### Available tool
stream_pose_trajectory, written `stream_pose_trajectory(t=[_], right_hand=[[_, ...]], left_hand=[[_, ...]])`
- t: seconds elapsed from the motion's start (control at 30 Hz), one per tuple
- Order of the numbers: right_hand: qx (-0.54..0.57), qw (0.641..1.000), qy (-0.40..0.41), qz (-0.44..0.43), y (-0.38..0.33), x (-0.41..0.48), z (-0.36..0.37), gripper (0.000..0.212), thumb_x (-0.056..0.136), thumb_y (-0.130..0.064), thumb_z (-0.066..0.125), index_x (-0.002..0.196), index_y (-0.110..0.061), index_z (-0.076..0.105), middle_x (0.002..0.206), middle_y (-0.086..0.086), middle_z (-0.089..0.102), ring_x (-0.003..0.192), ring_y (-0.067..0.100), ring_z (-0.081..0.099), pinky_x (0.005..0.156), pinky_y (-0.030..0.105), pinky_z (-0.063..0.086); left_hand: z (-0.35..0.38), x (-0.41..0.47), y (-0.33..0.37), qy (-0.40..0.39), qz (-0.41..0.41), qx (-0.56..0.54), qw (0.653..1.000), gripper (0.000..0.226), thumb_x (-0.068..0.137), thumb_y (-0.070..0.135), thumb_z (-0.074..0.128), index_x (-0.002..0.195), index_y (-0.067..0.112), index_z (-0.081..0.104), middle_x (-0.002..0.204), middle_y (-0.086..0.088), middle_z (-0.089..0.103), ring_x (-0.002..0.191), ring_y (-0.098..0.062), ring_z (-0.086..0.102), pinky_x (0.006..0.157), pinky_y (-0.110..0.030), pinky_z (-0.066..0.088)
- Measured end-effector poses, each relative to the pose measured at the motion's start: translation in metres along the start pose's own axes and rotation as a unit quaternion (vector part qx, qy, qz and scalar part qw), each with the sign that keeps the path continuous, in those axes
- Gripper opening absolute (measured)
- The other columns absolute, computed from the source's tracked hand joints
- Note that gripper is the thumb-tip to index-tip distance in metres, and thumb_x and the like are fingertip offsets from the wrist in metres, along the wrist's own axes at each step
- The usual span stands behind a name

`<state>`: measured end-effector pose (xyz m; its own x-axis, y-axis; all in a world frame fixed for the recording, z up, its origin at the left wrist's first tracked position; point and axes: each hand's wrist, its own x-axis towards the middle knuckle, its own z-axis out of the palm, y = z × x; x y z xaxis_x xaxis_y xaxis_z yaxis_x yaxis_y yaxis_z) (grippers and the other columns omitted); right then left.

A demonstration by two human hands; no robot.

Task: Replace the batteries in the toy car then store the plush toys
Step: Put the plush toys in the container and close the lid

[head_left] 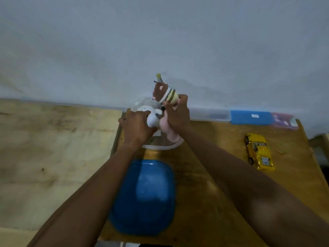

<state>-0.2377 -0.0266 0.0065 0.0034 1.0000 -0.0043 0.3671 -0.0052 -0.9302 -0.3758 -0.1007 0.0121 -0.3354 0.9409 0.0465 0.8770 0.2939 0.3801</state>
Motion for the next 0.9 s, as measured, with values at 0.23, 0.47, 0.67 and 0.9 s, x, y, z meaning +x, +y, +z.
stream_pose_trajectory(t=[0.23,0.47,0.67,0.9], right_hand=[[-0.204,0.974,-0.094,0.011,0.041,0.006,0.028,0.053,0.088,-0.011,0.063,0.131,0.003,0.036,0.123,0.021,0.053,0.108,0.033,0.056,0.088,0.037,0.045],[-0.359,0.918,-0.168,-0.002,0.042,0.020,0.026,0.056,0.077,-0.041,0.050,0.120,-0.005,0.052,0.106,0.008,0.063,0.096,0.021,0.061,0.074,0.027,0.042],[-0.405,0.900,-0.151,-0.053,0.024,0.003,0.009,0.018,0.090,-0.024,0.057,0.082,-0.009,0.066,0.080,0.004,0.065,0.073,0.016,0.061,0.056,0.024,0.035],[-0.197,0.973,0.030,-0.112,0.042,-0.101,-0.037,0.030,0.090,-0.034,0.055,0.111,-0.016,0.066,0.108,0.008,0.062,0.096,0.020,0.055,0.078,0.032,0.049]], left_hand=[[0.034,0.011,-0.020,-0.070,0.066,0.083,0.992,0.033,0.078,0.059,0.056,0.086,0.030,0.069,0.089,0.005,0.070,0.106,-0.026,0.054,0.092,-0.046,0.030],[0.044,0.015,-0.016,-0.113,0.075,0.077,0.988,0.027,0.079,0.053,0.064,0.082,0.026,0.068,0.090,0.001,0.067,0.110,-0.029,0.053,0.097,-0.050,0.025],[0.026,-0.002,-0.019,-0.072,0.070,0.006,0.995,0.042,0.069,0.057,0.070,0.104,0.033,0.070,0.113,0.008,0.070,0.117,-0.022,0.055,0.100,-0.048,0.026],[0.012,-0.085,-0.037,0.085,-0.069,-0.117,0.987,0.047,0.078,0.041,0.069,0.123,0.026,0.066,0.136,0.001,0.059,0.123,-0.025,0.051,0.095,-0.044,0.036]])
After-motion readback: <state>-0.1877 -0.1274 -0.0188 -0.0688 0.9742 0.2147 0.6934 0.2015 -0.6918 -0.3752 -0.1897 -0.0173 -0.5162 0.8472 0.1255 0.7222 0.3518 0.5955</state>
